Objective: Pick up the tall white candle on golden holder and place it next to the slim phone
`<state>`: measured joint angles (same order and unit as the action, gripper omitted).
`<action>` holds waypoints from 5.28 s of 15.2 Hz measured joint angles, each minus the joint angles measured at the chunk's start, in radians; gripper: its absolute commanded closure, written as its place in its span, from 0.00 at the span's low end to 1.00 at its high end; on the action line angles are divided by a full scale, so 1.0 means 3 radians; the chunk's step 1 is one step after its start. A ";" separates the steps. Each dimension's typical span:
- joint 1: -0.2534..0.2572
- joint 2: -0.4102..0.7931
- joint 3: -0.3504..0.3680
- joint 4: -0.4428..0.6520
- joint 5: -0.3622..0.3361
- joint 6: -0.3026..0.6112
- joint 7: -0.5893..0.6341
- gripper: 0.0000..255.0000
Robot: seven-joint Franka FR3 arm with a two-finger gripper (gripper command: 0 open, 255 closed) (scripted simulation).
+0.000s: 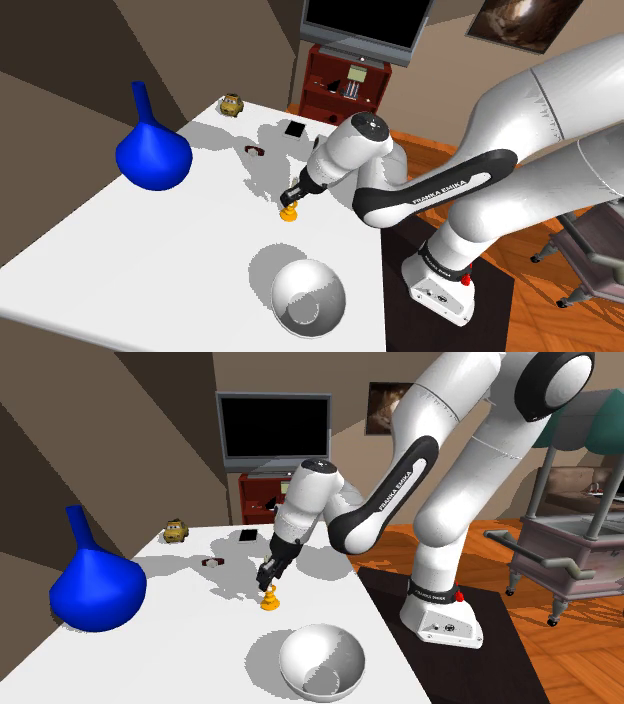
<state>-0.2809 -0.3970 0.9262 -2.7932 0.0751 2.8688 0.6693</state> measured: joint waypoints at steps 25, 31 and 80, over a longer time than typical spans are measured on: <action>0.0599 -0.0575 -0.0702 0.0262 0.0324 -0.0883 -0.0425 1.00; 0.0674 -0.0739 -0.0856 0.0415 0.0349 -0.1203 -0.0516 1.00; -0.0147 0.1011 -0.2313 0.2654 -0.0179 -0.1770 -0.2295 1.00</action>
<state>-0.3251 -0.0937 0.2322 -1.9969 0.0214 2.3379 -0.0194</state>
